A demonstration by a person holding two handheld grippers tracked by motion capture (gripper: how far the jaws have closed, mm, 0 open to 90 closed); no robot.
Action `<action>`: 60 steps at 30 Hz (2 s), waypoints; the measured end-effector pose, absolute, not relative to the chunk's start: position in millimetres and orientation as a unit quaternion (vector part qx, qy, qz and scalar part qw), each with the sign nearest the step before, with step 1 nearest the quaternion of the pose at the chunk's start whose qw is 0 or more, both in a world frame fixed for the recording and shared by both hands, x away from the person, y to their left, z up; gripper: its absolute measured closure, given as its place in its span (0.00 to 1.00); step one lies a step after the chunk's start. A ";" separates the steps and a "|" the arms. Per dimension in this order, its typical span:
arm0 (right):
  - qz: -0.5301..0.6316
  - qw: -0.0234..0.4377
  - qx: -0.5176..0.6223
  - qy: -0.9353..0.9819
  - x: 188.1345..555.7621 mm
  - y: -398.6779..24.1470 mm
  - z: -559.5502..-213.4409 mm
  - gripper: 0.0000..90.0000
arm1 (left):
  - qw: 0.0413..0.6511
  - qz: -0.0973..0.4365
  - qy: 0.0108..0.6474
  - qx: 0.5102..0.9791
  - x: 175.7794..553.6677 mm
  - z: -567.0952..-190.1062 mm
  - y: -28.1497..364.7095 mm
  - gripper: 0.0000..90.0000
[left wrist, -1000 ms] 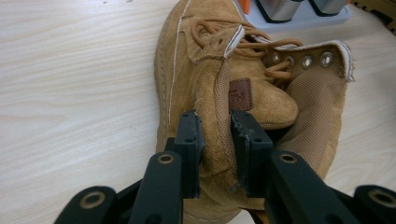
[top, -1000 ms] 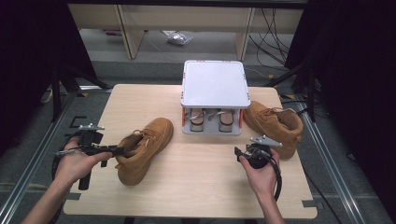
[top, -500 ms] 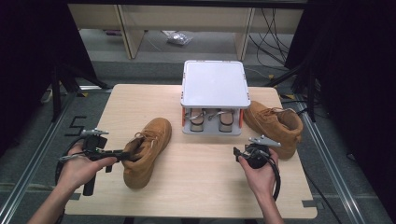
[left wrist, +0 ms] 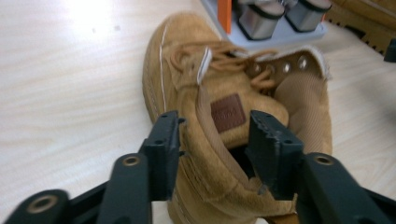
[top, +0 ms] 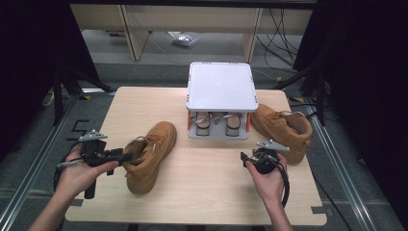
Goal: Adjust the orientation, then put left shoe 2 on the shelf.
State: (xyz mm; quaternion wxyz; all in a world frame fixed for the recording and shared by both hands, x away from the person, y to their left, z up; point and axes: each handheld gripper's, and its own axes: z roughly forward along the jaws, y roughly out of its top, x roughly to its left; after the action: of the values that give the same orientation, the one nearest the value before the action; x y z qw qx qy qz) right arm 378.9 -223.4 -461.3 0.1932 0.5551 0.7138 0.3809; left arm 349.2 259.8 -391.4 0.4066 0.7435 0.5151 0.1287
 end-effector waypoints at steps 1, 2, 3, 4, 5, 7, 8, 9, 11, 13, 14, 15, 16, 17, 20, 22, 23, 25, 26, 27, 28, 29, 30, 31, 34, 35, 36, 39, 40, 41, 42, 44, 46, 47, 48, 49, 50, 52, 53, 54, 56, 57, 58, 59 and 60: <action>0.384 0.197 0.556 0.710 379.0 -223.3 -461.5 0.54 | 0.411 0.133 0.515 0.740 348.8 -390.3 259.7 0.55; 0.386 0.198 0.555 0.709 379.0 -223.7 -461.4 0.54 | 0.410 0.138 0.514 0.741 348.4 -389.2 260.1 0.53; 0.384 0.199 0.555 0.711 378.9 -224.5 -460.8 0.54 | 0.409 0.142 0.511 0.742 348.2 -388.6 260.5 0.52; 0.386 0.199 0.555 0.710 378.8 -225.1 -460.5 0.54 | 0.412 0.144 0.510 0.741 347.8 -388.6 260.7 0.52; 0.389 0.199 0.555 0.708 378.6 -225.7 -460.3 0.54 | 0.411 0.143 0.511 0.741 347.2 -388.0 260.6 0.51; 0.379 0.201 0.558 0.711 377.8 -227.1 -459.3 0.54 | 0.412 0.146 0.510 0.741 346.3 -387.9 260.8 0.51; 0.381 0.202 0.558 0.709 377.5 -227.7 -459.7 0.54 | 0.412 0.146 0.511 0.741 346.1 -387.5 261.3 0.51; 0.387 0.199 0.557 0.708 377.3 -228.1 -460.3 0.54 | 0.411 0.147 0.510 0.741 346.0 -387.1 262.0 0.51; 0.385 0.200 0.559 0.707 377.6 -228.8 -461.7 0.54 | 0.412 0.148 0.511 0.740 346.5 -387.2 262.8 0.51; 0.379 0.200 0.563 0.707 377.5 -229.2 -462.5 0.54 | 0.409 0.146 0.511 0.742 348.1 -387.7 262.7 0.51; 0.378 0.200 0.562 0.708 377.8 -229.9 -463.2 0.54 | 0.408 0.149 0.511 0.742 349.2 -388.6 261.8 0.51; 0.380 0.197 0.564 0.706 377.7 -230.2 -463.5 0.54 | 0.407 0.147 0.511 0.743 350.6 -389.2 261.6 0.51; 0.378 0.198 0.564 0.707 377.9 -230.8 -463.8 0.54 | 0.406 0.149 0.512 0.742 351.5 -389.6 260.7 0.51; 0.380 0.195 0.564 0.707 377.6 -231.2 -463.4 0.54 | 0.403 0.149 0.513 0.743 352.2 -389.7 259.9 0.51; 0.385 0.199 0.562 0.704 378.1 -231.3 -463.5 0.54 | 0.402 0.150 0.510 0.746 353.3 -390.4 257.6 0.51; 0.386 0.200 0.562 0.703 377.2 -231.1 -462.3 0.54 | 0.398 0.148 0.508 0.749 353.6 -391.1 256.3 0.51; 0.379 0.204 0.564 0.704 376.5 -231.1 -461.1 0.54 | 0.395 0.151 0.508 0.750 353.2 -391.7 255.2 0.51; 0.388 0.198 0.561 0.704 376.7 -231.6 -460.2 0.54 | 0.393 0.148 0.507 0.753 353.0 -392.4 254.2 0.51; 0.380 0.205 0.564 0.704 376.5 -231.4 -459.3 0.54 | 0.393 0.144 0.506 0.754 353.3 -392.5 254.3 0.51; 0.385 0.206 0.564 0.701 376.9 -231.2 -459.1 0.54 | 0.393 0.145 0.506 0.754 353.4 -392.6 253.9 0.51; 0.390 0.200 0.561 0.702 377.0 -231.7 -458.4 0.54 | 0.392 0.146 0.508 0.752 353.5 -392.8 253.4 0.51; 0.390 0.201 0.560 0.702 377.2 -231.8 -458.2 0.54 | 0.391 0.149 0.510 0.751 353.8 -393.1 252.8 0.52; 0.390 0.200 0.560 0.703 377.4 -231.9 -458.1 0.54 | 0.388 0.150 0.510 0.753 354.7 -393.5 252.6 0.52; 0.391 0.200 0.561 0.702 377.5 -231.9 -458.3 0.54 | 0.387 0.144 0.514 0.752 355.4 -393.9 251.6 0.52; 0.389 0.200 0.561 0.702 378.8 -233.7 -459.0 0.54 | 0.375 0.144 0.510 0.760 359.3 -395.8 249.0 0.54; 0.388 0.198 0.562 0.703 378.9 -234.7 -458.6 0.54 | 0.369 0.140 0.511 0.763 361.4 -397.3 247.9 0.55; 0.391 0.199 0.563 0.701 378.9 -235.5 -458.8 0.54 | 0.362 0.139 0.510 0.768 362.7 -398.2 247.6 0.56; 0.393 0.197 0.563 0.699 378.0 -237.4 -458.3 0.54 | 0.349 0.138 0.516 0.770 367.6 -401.4 245.1 0.60; 0.389 0.201 0.564 0.700 378.5 -237.3 -458.9 0.54 | 0.349 0.136 0.519 0.769 369.1 -402.6 244.0 0.63; 0.391 0.195 0.564 0.701 378.3 -237.6 -458.7 0.54 | 0.344 0.135 0.520 0.770 370.4 -403.6 242.4 0.64; 0.387 0.198 0.566 0.701 378.0 -237.2 -458.5 0.54 | 0.339 0.136 0.522 0.771 370.7 -404.1 241.0 0.65; 0.390 0.196 0.564 0.701 378.6 -236.7 -458.9 0.54 | 0.334 0.140 0.521 0.773 372.1 -405.9 239.4 0.69; 0.385 0.197 0.566 0.702 377.5 -235.7 -456.8 0.54 | 0.328 0.143 0.526 0.772 372.9 -406.0 238.1 0.71; 0.386 0.199 0.565 0.701 377.3 -235.4 -456.3 0.54 | 0.329 0.143 0.530 0.769 373.5 -406.1 237.5 0.72; 0.390 0.199 0.563 0.701 377.5 -234.9 -456.4 0.54 | 0.329 0.145 0.530 0.768 374.1 -406.4 237.6 0.73; 0.386 0.201 0.564 0.702 377.4 -234.7 -456.1 0.53 | 0.327 0.144 0.532 0.768 374.9 -406.4 237.5 0.74; 0.387 0.200 0.564 0.702 377.4 -234.7 -456.1 0.53 | 0.329 0.144 0.536 0.764 375.0 -406.7 236.3 0.74; 0.387 0.199 0.564 0.702 377.3 -234.9 -456.3 0.53 | 0.326 0.144 0.537 0.764 375.7 -407.2 236.7 0.75; 0.386 0.199 0.563 0.703 377.2 -235.0 -456.5 0.53 | 0.327 0.143 0.538 0.763 375.8 -407.4 236.8 0.76; 0.390 0.199 0.563 0.701 377.1 -234.9 -457.0 0.53 | 0.324 0.144 0.540 0.763 375.8 -407.2 237.0 0.76; 0.388 0.196 0.563 0.703 376.8 -235.1 -456.5 0.53 | 0.325 0.145 0.540 0.763 375.9 -407.4 237.1 0.78; 0.391 0.191 0.562 0.704 376.8 -235.2 -456.7 0.53 | 0.325 0.142 0.539 0.764 376.1 -407.4 237.4 0.79; 0.389 0.193 0.563 0.703 377.0 -235.0 -457.1 0.53 | 0.325 0.145 0.539 0.763 376.3 -407.7 237.3 0.80; 0.386 0.197 0.565 0.702 377.4 -234.4 -457.8 0.53 | 0.326 0.145 0.539 0.763 376.1 -408.0 237.5 0.82; 0.390 0.193 0.563 0.703 377.3 -234.2 -458.0 0.53 | 0.328 0.146 0.539 0.762 375.5 -408.6 237.4 0.83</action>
State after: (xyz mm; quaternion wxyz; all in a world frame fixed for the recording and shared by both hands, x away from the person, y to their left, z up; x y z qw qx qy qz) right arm 377.3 -234.2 -458.0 0.1931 0.5630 0.7028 0.3896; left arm 375.5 237.4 -408.6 0.3283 0.7621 0.5387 0.1458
